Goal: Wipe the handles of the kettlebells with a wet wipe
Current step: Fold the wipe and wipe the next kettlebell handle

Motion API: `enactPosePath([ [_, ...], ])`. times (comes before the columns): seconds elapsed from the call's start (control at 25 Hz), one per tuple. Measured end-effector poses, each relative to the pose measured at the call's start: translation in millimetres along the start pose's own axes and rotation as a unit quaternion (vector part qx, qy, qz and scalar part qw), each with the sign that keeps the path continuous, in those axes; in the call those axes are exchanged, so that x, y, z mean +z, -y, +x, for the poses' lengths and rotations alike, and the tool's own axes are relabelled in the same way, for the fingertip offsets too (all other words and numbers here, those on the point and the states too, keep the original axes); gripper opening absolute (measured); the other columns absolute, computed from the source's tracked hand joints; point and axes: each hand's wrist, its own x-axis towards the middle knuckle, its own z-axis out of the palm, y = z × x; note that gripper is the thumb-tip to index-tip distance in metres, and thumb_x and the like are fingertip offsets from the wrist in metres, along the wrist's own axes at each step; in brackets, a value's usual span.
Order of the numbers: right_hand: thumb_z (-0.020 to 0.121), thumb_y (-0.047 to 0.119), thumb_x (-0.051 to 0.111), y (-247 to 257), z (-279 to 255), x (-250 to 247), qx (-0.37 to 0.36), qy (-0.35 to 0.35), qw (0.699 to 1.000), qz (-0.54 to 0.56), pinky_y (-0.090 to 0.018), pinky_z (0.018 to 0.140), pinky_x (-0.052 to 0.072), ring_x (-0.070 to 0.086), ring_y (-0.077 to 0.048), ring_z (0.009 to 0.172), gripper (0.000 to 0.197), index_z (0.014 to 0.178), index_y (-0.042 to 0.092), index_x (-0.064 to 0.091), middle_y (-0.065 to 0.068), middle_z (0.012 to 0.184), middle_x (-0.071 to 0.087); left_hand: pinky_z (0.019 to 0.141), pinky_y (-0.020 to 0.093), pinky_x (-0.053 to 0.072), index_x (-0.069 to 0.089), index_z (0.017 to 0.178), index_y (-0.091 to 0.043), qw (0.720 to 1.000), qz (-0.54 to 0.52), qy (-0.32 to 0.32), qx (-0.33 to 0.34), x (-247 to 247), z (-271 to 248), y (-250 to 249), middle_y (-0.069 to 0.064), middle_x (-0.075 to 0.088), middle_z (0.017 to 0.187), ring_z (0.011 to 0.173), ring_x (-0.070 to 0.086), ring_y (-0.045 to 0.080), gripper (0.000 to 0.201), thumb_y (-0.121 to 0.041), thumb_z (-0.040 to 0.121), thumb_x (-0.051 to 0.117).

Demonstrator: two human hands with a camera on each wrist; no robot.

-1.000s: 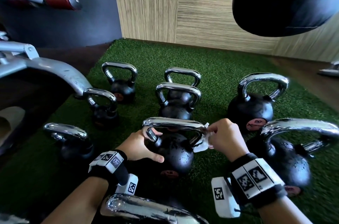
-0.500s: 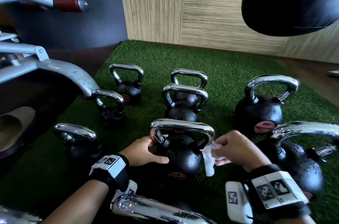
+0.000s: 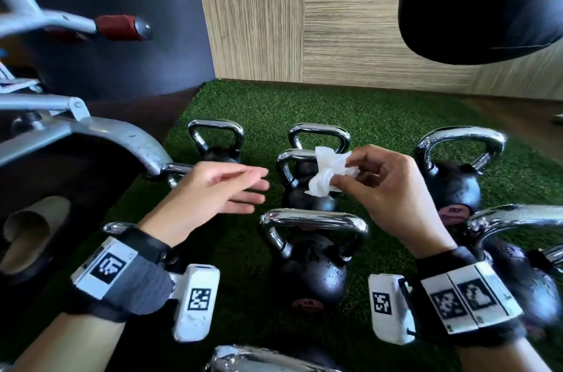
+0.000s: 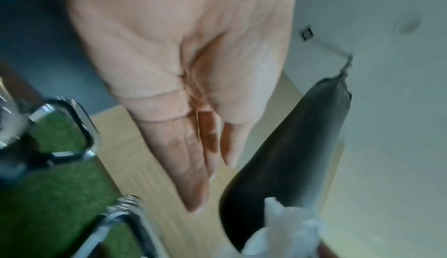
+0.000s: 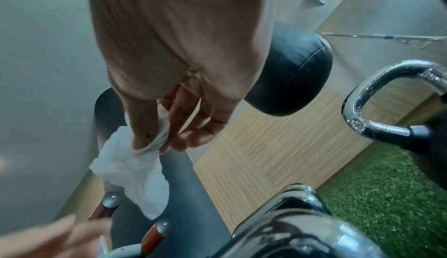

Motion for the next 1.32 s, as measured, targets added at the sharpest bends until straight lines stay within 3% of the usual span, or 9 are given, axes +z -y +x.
enactPosePath([
  [0.12, 0.076, 0.019, 0.089, 5, 4, 14, -0.051, -0.009, 0.999, -0.003, -0.019, 0.07, 0.053, 0.068, -0.003, 0.075, 0.017, 0.089, 0.021, 0.077, 0.012, 0.086, 0.072, 0.082, 0.032, 0.064, 0.07, 0.119, -0.007, 0.994, -0.065, 0.083, -0.043, 26, 9, -23, 0.011, 0.078, 0.11, 0.098, 0.077, 0.026, 0.029, -0.023, 0.101, 0.054],
  [0.36, 0.068, 0.023, 0.093, 7, 0, 22, -0.053, -0.029, 0.998, -0.008, -0.014, 0.064, 0.049, 0.068, -0.001, 0.07, 0.025, 0.084, 0.027, 0.074, 0.015, 0.08, 0.075, 0.079, 0.029, 0.064, 0.072, 0.107, -0.001, 0.98, -0.177, 0.082, -0.049, 45, 22, -23, 0.014, 0.079, 0.1, 0.088, 0.078, 0.021, 0.028, -0.017, 0.085, 0.064],
  [0.48, 0.068, 0.01, 0.091, 0, -2, 22, -0.014, -0.043, 0.998, 0.037, -0.013, 0.058, 0.045, 0.071, -0.006, 0.066, 0.04, 0.094, 0.019, 0.062, 0.012, 0.079, 0.078, 0.078, 0.023, 0.061, 0.071, 0.111, 0.002, 0.987, -0.128, 0.094, -0.024, 52, 28, -17, 0.01, 0.078, 0.103, 0.092, 0.076, 0.016, 0.022, 0.0, 0.091, 0.064],
  [0.64, 0.066, 0.014, 0.09, -19, -9, 16, 0.0, 0.017, 0.999, 0.031, -0.016, 0.064, 0.046, 0.065, -0.003, 0.066, 0.06, 0.114, 0.03, 0.057, 0.011, 0.088, 0.079, 0.084, 0.029, 0.061, 0.079, 0.105, -0.01, 0.995, 0.044, 0.07, 0.057, 58, 39, -12, 0.001, 0.08, 0.098, 0.093, 0.076, 0.015, 0.018, -0.002, 0.09, 0.072],
  [0.84, 0.072, 0.004, 0.065, -96, -42, 3, 0.229, -0.11, 0.967, 0.002, -0.025, 0.059, 0.041, 0.061, -0.009, 0.064, 0.032, 0.089, 0.031, 0.068, 0.001, 0.085, 0.079, 0.082, 0.021, 0.059, 0.083, 0.101, -0.023, 0.891, 0.36, 0.013, 0.276, 54, 35, 4, -0.015, 0.079, 0.101, 0.084, 0.074, -0.002, 0.025, -0.008, 0.087, 0.069],
  [0.96, 0.065, 0.007, 0.08, -133, -78, 23, 0.343, 0.043, 0.937, 0.051, -0.025, 0.062, 0.044, 0.064, -0.013, 0.073, 0.03, 0.086, 0.028, 0.075, -0.006, 0.091, 0.079, 0.079, 0.02, 0.059, 0.082, 0.104, -0.022, 0.879, 0.396, 0.031, 0.264, 54, 31, 20, -0.013, 0.079, 0.105, 0.083, 0.071, -0.006, 0.027, -0.018, 0.087, 0.062],
  [1.08, 0.051, 0.029, 0.099, -134, -93, 45, 0.328, 0.105, 0.926, 0.156, -0.034, 0.087, 0.058, 0.074, -0.014, 0.098, 0.058, 0.105, 0.026, 0.077, 0.002, 0.101, 0.08, 0.086, 0.018, 0.057, 0.081, 0.109, -0.02, 0.896, 0.361, 0.043, 0.254, 55, 28, 30, -0.013, 0.076, 0.113, 0.096, 0.069, -0.012, 0.024, -0.028, 0.09, 0.068],
  [1.2, 0.07, 0.021, 0.092, -133, -94, 62, 0.281, 0.013, 0.951, 0.128, -0.039, 0.088, 0.06, 0.076, -0.013, 0.094, 0.033, 0.1, 0.024, 0.079, 0.003, 0.094, 0.081, 0.089, 0.021, 0.057, 0.081, 0.108, -0.022, 0.872, 0.383, 0.051, 0.3, 57, 31, 35, -0.015, 0.076, 0.113, 0.101, 0.071, -0.005, 0.018, -0.024, 0.091, 0.076],
  [1.32, 0.076, 0.024, 0.089, -138, -96, 64, 0.261, 0.004, 0.959, 0.11, -0.041, 0.087, 0.059, 0.075, -0.009, 0.085, 0.021, 0.095, 0.026, 0.079, 0.003, 0.087, 0.081, 0.088, 0.023, 0.058, 0.081, 0.107, -0.028, 0.905, 0.339, -0.01, 0.257, 37, 31, 46, -0.017, 0.077, 0.106, 0.098, 0.072, -0.004, 0.018, -0.026, 0.09, 0.078],
])
